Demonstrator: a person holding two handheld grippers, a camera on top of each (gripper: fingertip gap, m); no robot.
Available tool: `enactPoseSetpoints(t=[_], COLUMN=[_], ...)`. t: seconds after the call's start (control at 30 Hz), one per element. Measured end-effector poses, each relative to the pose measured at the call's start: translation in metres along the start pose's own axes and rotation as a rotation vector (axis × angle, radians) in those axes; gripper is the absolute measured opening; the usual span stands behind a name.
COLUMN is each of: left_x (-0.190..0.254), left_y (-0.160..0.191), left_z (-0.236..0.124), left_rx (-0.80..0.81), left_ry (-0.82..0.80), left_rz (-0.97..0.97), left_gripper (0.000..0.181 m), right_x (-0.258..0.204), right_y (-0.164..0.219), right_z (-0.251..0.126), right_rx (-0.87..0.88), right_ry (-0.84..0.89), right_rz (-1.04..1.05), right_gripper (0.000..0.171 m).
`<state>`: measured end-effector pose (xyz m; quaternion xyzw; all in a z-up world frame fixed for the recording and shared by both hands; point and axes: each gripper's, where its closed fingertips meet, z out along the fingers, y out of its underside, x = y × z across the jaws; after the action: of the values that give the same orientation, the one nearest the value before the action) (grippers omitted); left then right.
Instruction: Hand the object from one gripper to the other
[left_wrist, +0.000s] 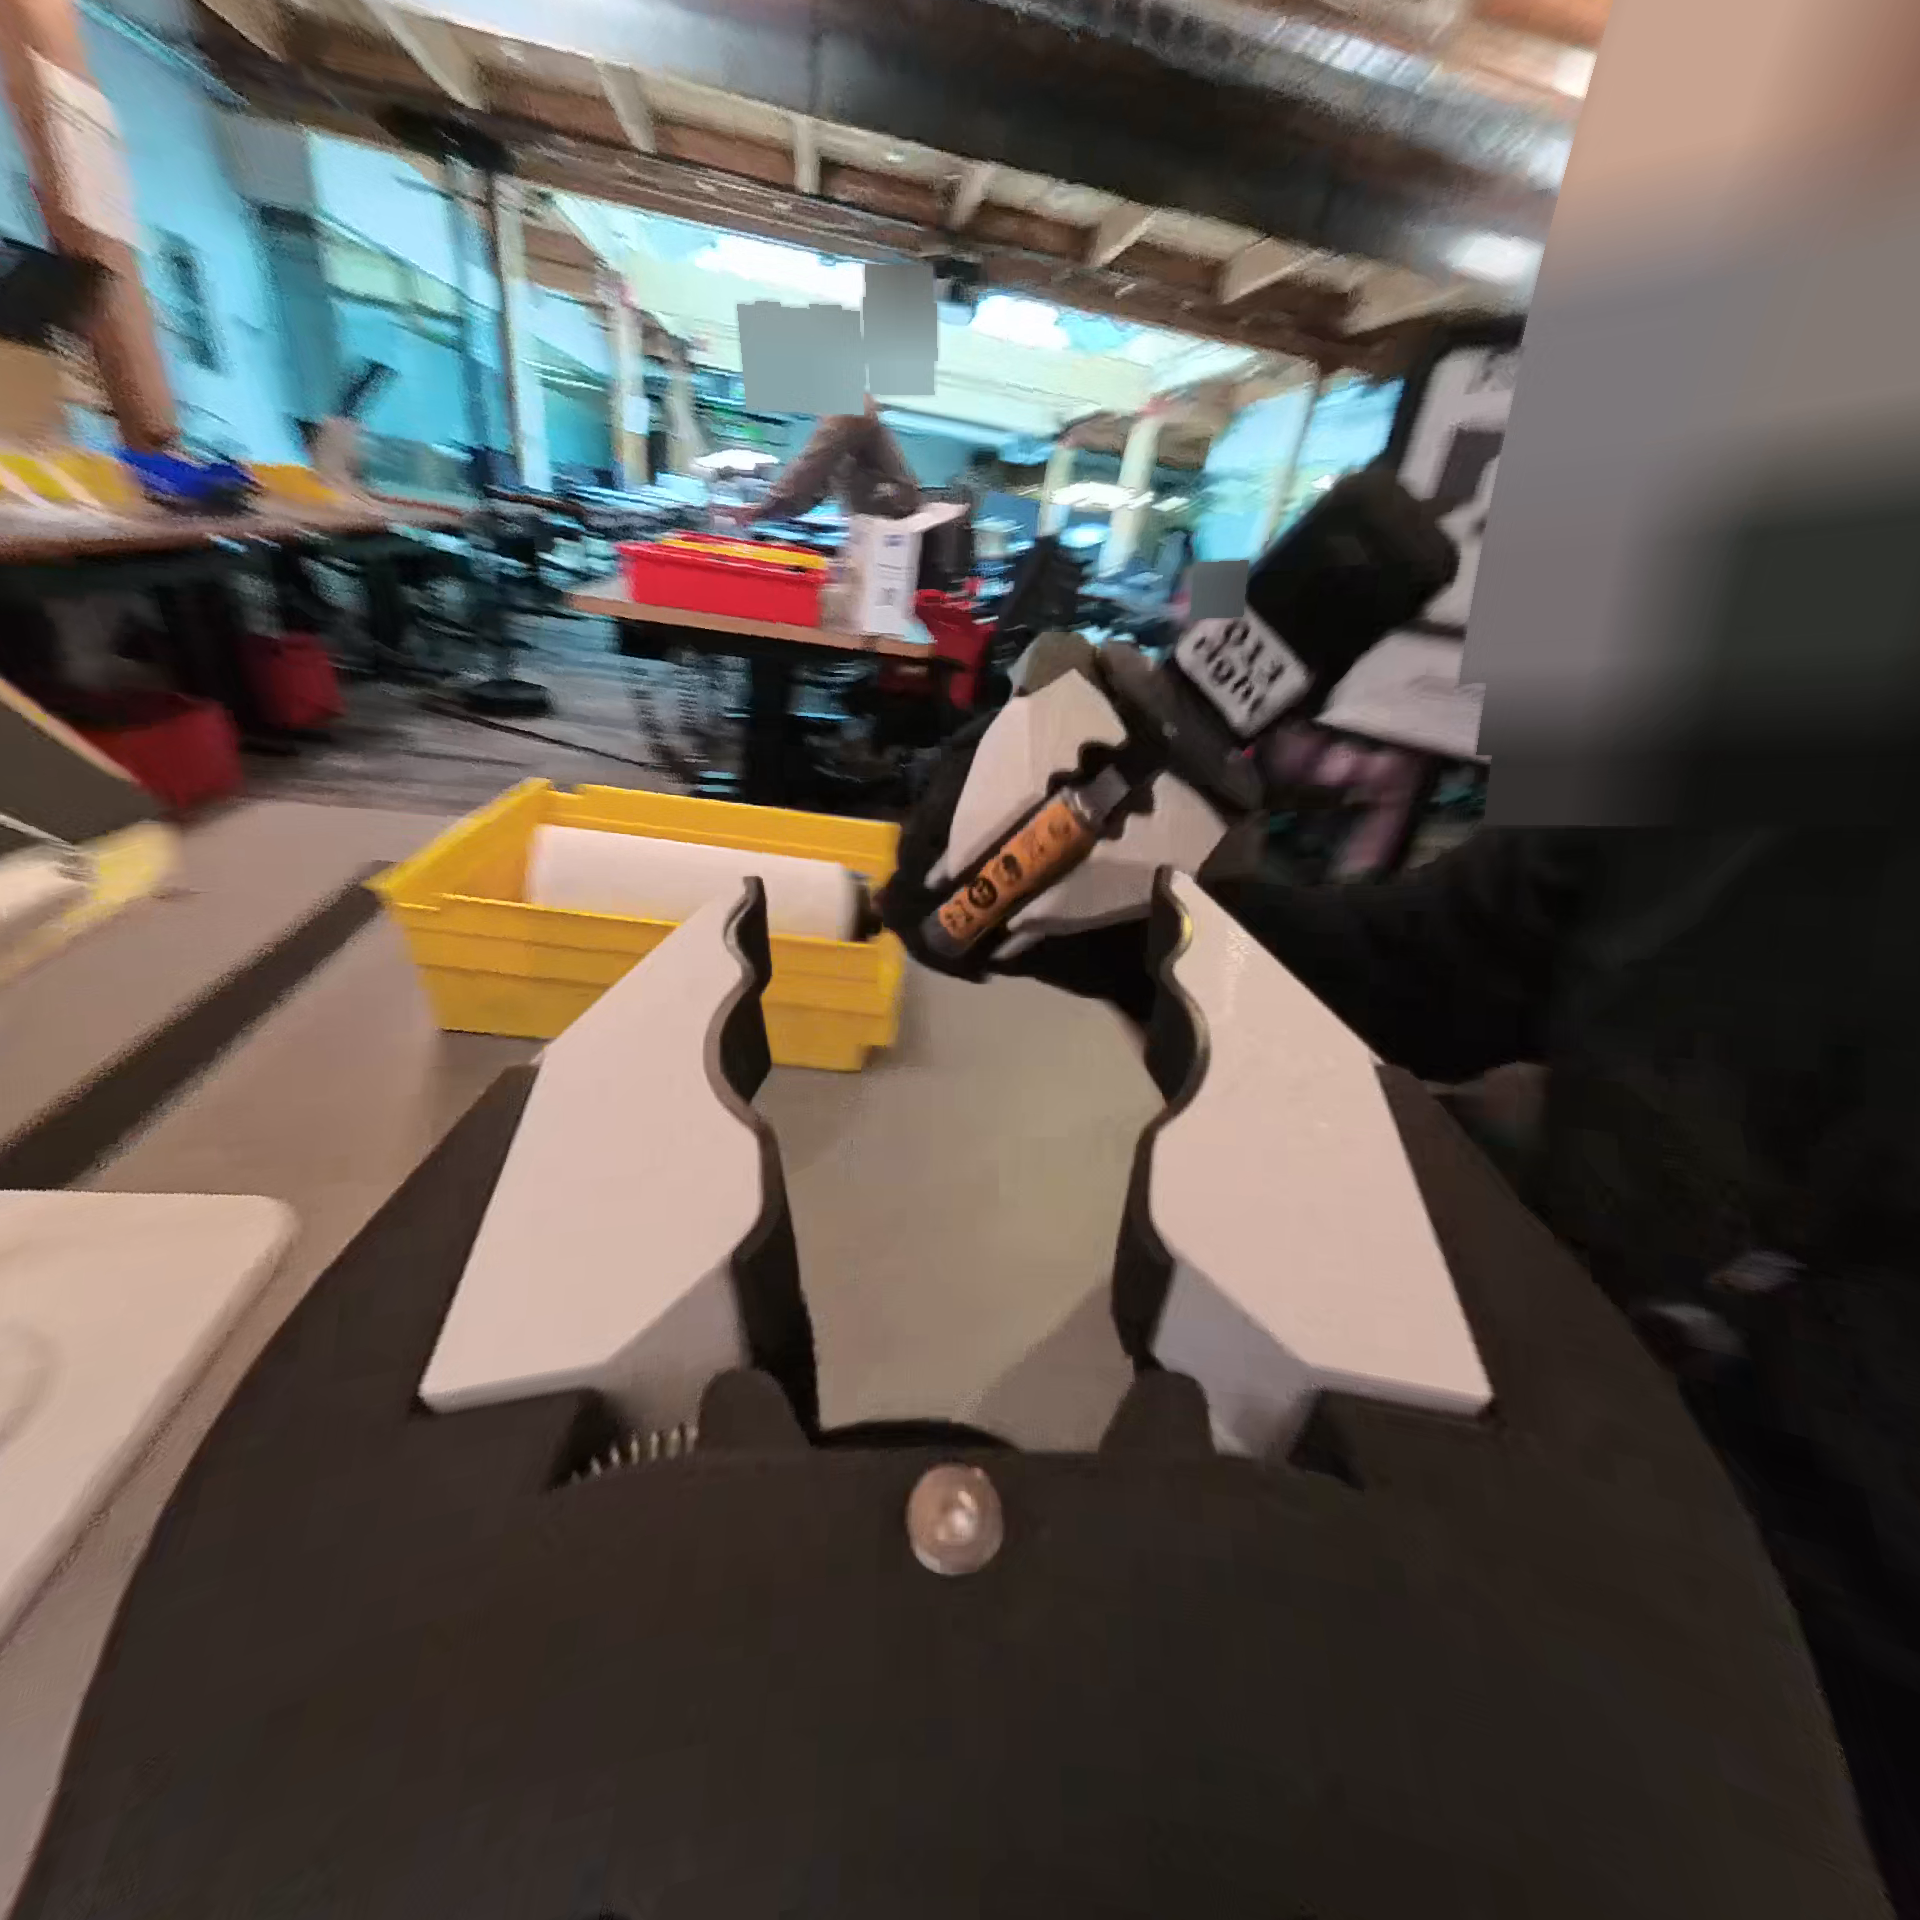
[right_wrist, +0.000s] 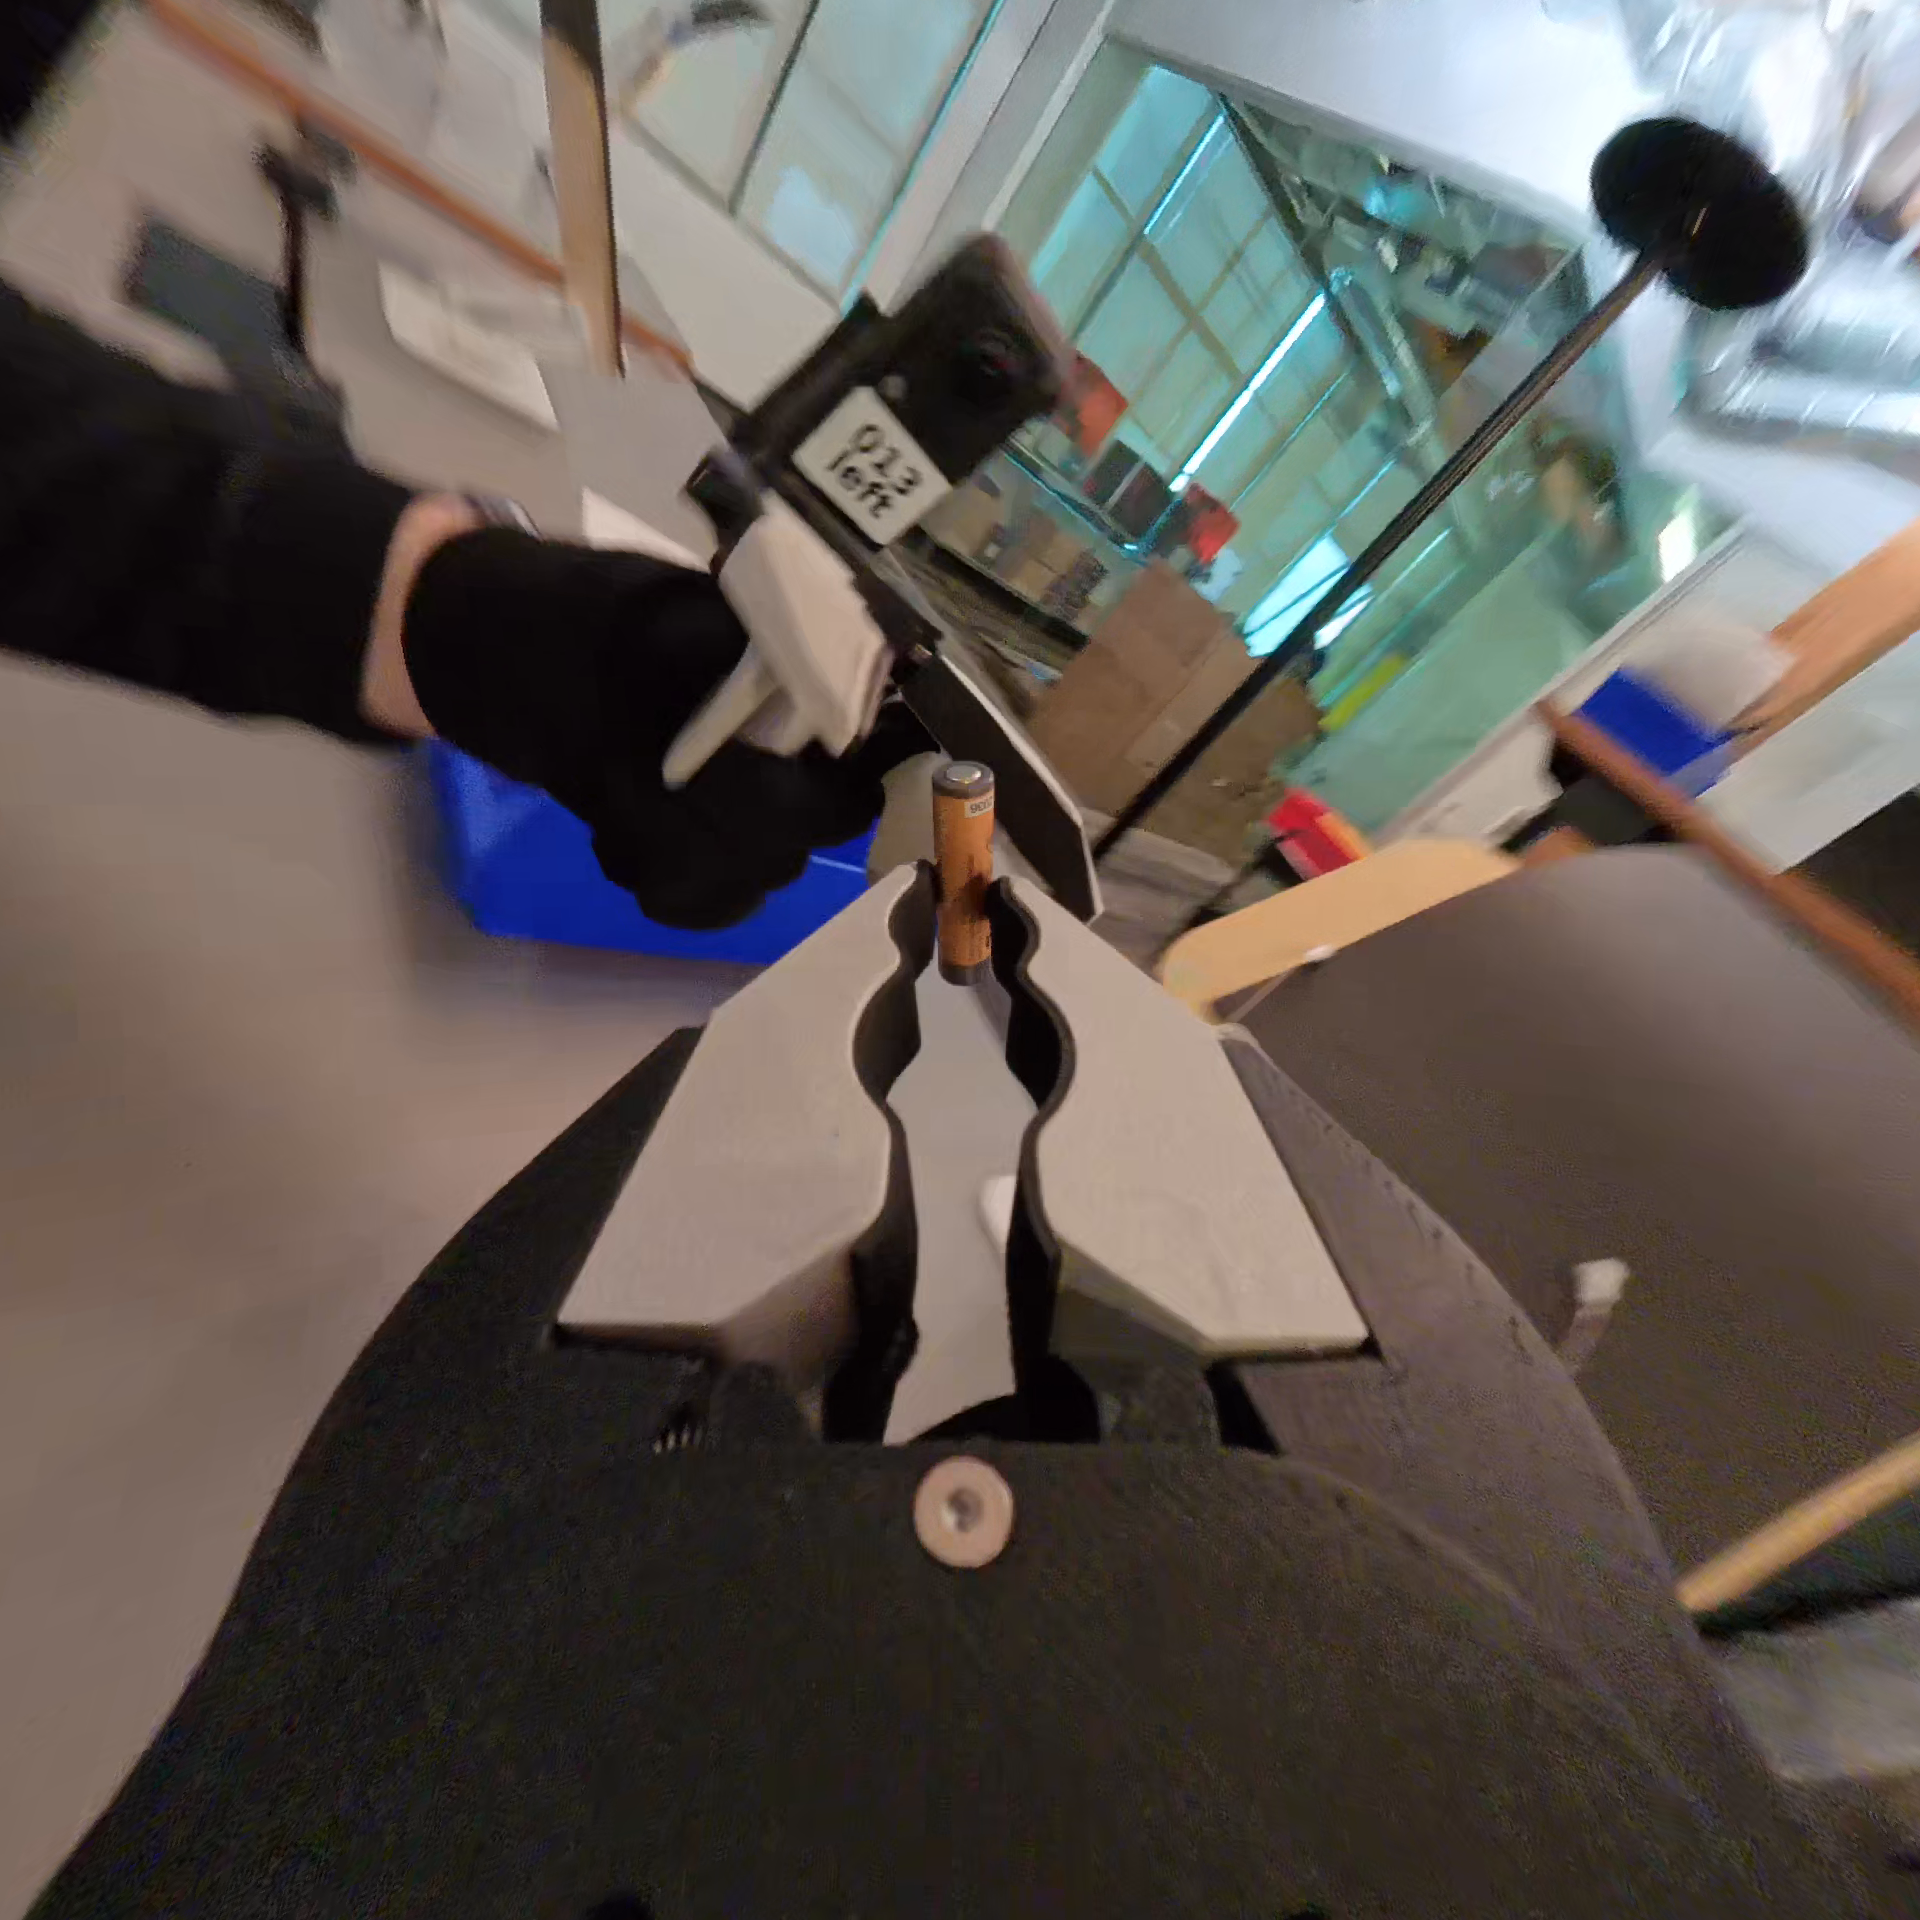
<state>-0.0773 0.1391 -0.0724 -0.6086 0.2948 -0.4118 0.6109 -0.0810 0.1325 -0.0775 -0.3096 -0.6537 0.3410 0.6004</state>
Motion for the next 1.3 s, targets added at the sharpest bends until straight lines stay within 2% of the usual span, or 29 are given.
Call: enactPoseSetpoints(t=[0.13,0.23,0.33,0.4,0.47,0.7,1.3], left_x=[-0.012,-0.019,-0.017,-0.012,-0.01,-0.008,-0.011], left_y=[0.019,0.03,0.034,0.039,0.045,0.056,0.068], left_z=[0.004,0.007,0.012,0.019,0.023,0.023,0.031], left_rx=[-0.182,-0.358,-0.468,-0.513,-0.542,-0.6,-0.664], left_ry=[-0.301,-0.474,-0.554,-0.54,-0.518,-0.469,-0.435], left_rz=[0.452,0.78,1.025,1.117,1.144,1.174,1.217], left_gripper=[0.062,0.061,0.061,0.06,0.06,0.053,0.043], right_x=[0.008,0.007,0.001,-0.007,-0.016,-0.016,-0.026], right_y=[0.005,0.013,0.023,0.03,0.034,0.048,0.059], right_z=[-0.006,-0.011,-0.014,-0.014,-0.014,-0.019,-0.021], right_rx=[0.107,0.141,0.136,0.099,0.06,-0.024,-0.081], right_ry=[-0.102,-0.215,-0.304,-0.35,-0.398,-0.398,-0.432], right_rz=[0.465,0.728,0.87,0.905,0.918,0.914,0.934], right_gripper=[0.008,0.008,0.008,0.008,0.008,0.008,0.008])
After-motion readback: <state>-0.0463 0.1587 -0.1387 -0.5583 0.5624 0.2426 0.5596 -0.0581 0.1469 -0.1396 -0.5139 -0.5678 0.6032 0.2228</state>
